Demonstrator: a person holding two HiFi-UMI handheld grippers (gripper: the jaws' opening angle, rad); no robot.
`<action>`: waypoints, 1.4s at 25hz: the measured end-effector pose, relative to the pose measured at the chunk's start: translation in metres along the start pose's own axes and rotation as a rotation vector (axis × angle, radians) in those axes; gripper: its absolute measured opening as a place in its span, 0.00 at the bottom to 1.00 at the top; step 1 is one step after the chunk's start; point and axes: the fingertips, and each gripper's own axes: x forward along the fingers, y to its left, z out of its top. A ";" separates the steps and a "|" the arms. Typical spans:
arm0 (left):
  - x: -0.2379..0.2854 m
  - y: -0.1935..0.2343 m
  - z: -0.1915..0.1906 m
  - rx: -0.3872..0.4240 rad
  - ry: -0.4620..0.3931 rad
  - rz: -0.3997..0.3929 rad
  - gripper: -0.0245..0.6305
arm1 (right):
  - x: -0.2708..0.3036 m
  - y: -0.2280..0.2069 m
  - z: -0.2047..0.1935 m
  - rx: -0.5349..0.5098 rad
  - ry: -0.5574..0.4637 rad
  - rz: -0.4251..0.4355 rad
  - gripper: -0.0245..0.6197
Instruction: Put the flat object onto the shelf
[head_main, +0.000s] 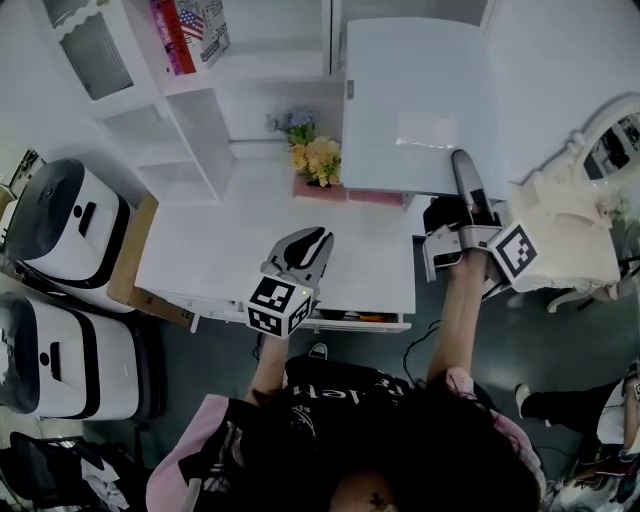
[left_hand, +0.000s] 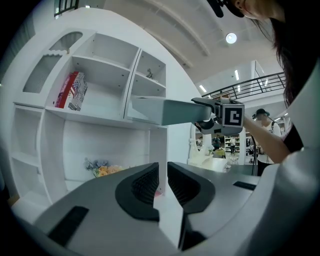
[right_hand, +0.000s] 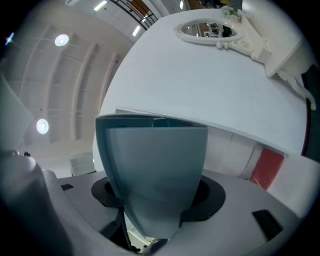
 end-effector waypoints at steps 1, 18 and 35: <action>-0.001 0.000 0.000 -0.001 0.000 -0.006 0.13 | 0.004 0.002 0.002 -0.040 -0.005 -0.017 0.52; 0.001 0.013 0.003 -0.004 -0.014 -0.049 0.13 | 0.028 -0.029 -0.029 0.259 -0.017 -0.115 0.52; 0.012 0.032 0.005 0.032 -0.024 -0.078 0.13 | 0.112 -0.059 0.016 0.282 -0.097 -0.161 0.52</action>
